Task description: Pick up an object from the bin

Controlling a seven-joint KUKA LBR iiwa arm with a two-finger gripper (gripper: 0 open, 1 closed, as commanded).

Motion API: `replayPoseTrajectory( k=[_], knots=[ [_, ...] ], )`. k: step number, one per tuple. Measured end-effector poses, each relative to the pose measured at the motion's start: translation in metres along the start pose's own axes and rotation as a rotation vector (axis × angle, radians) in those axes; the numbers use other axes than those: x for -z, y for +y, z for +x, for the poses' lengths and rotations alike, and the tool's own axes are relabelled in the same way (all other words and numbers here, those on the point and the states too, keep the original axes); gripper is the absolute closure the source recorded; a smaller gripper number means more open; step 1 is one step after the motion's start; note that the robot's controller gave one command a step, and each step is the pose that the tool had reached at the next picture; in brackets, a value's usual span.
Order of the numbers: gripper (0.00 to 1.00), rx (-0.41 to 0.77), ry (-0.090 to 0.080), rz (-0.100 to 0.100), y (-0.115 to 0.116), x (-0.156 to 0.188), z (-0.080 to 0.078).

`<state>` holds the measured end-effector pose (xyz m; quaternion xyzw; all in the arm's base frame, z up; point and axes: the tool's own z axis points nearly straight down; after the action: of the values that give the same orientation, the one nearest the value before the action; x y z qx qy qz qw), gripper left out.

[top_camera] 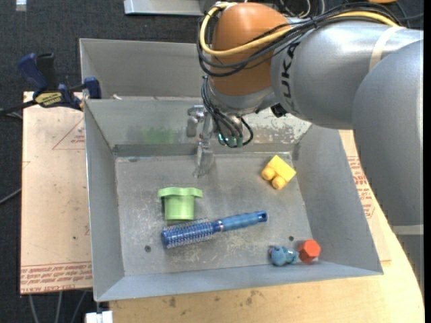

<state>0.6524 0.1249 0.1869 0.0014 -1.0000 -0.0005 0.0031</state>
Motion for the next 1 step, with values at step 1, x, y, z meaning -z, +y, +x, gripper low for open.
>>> replayPoseTrajectory(
  k=[1],
  knots=[
    [0.00, 0.405, -0.004, 0.001, 0.0507, -0.1195, 0.0127]
  ],
)
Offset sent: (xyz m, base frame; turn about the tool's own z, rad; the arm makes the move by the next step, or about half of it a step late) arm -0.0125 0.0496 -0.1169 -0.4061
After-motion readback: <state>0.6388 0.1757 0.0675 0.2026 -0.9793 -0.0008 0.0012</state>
